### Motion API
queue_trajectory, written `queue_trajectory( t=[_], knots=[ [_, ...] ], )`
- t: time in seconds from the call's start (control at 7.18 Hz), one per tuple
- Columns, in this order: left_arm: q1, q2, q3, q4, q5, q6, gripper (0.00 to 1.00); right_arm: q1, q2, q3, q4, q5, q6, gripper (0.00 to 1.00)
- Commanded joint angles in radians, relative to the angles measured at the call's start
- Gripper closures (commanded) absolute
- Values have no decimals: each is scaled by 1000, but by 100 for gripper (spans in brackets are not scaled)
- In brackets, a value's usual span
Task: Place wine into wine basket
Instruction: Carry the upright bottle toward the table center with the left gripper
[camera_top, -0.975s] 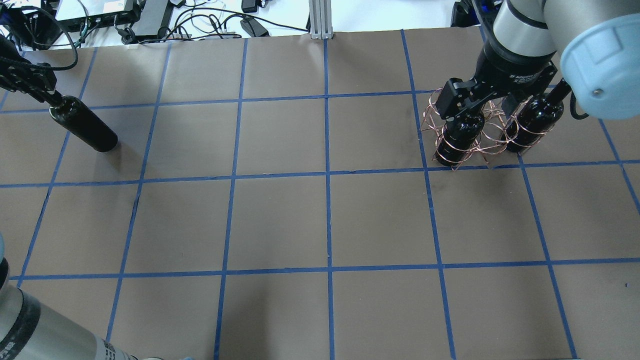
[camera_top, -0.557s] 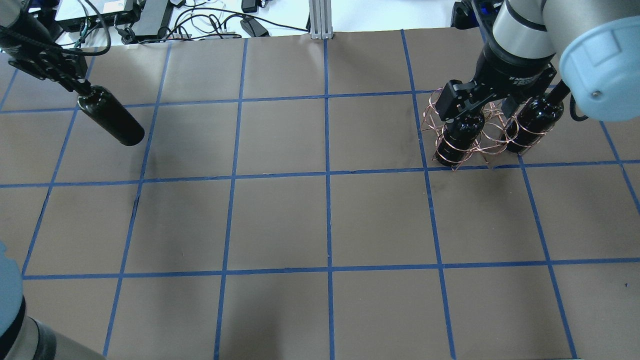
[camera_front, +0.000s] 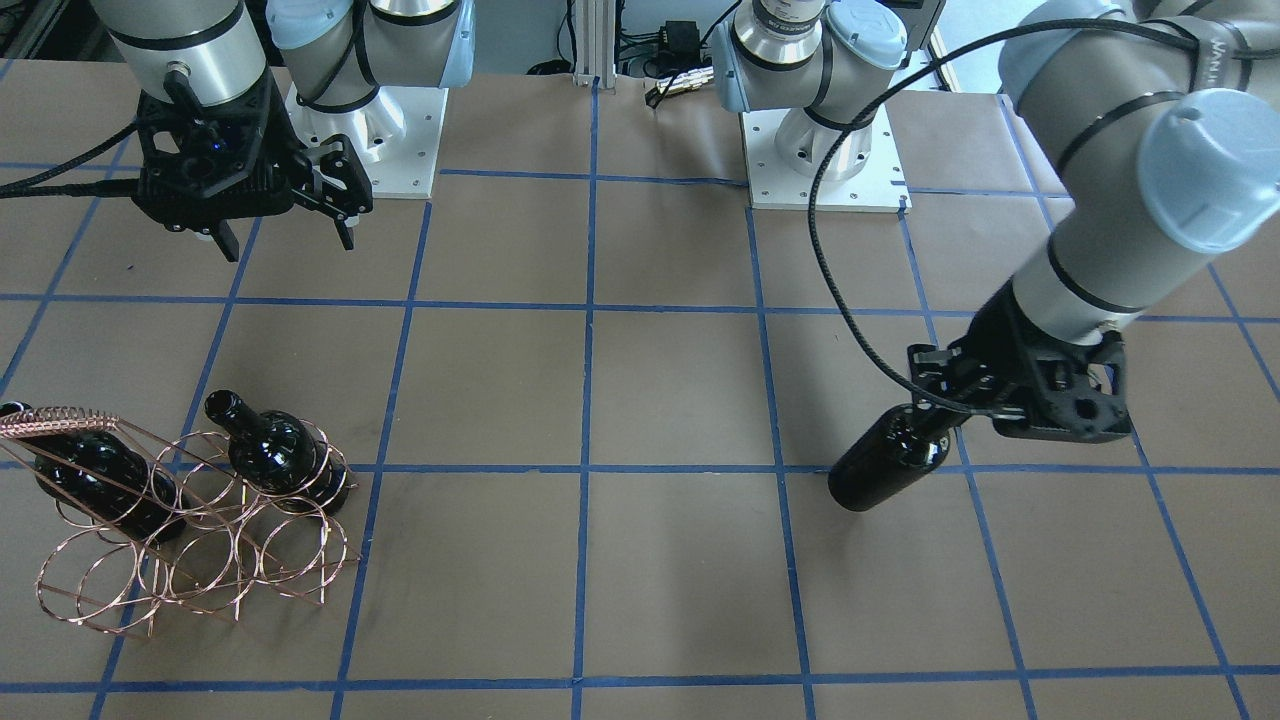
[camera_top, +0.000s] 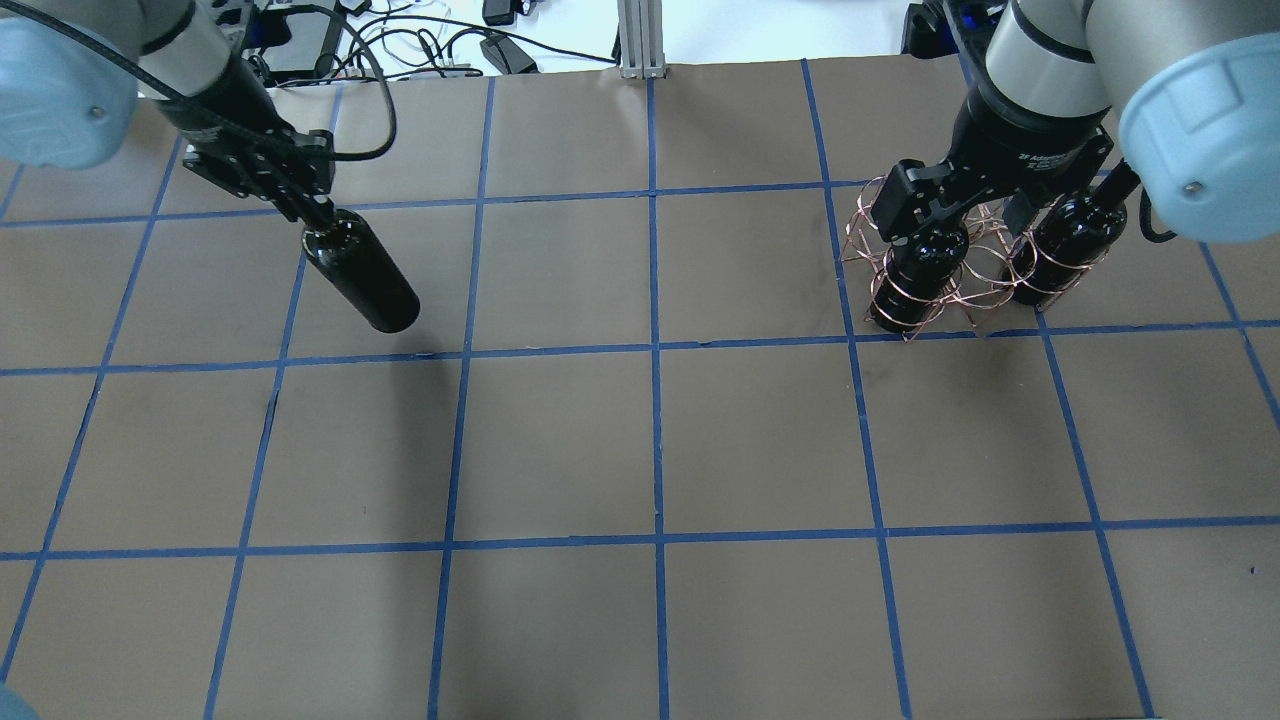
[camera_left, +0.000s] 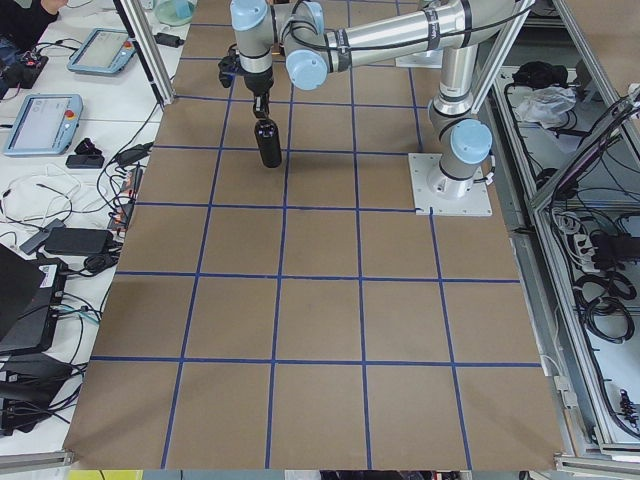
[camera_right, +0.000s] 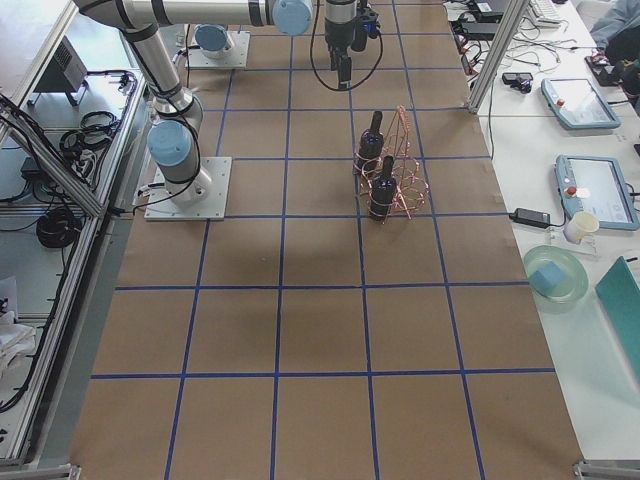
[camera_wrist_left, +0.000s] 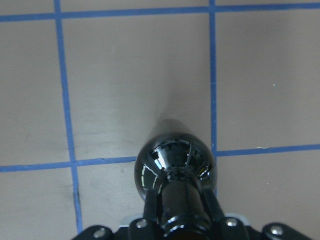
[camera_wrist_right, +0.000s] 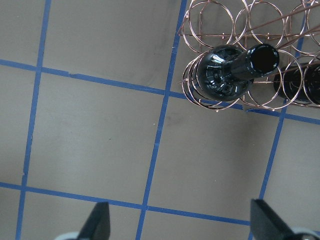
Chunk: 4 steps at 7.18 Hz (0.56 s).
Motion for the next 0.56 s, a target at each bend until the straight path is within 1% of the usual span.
queue_trajectory(
  t=[0.0,0.28,0.42],
  knots=[
    [-152,54,-85,3,0,-187,100,0,1,-1,0,-1,0,0],
    [-243,56,-96,-3,-3,-214,100,0,1,-1,0,-1,0,0],
    [-271,71,-113,0,-3,-229,100,0,1,1,0,-1,0,0]
  ],
)
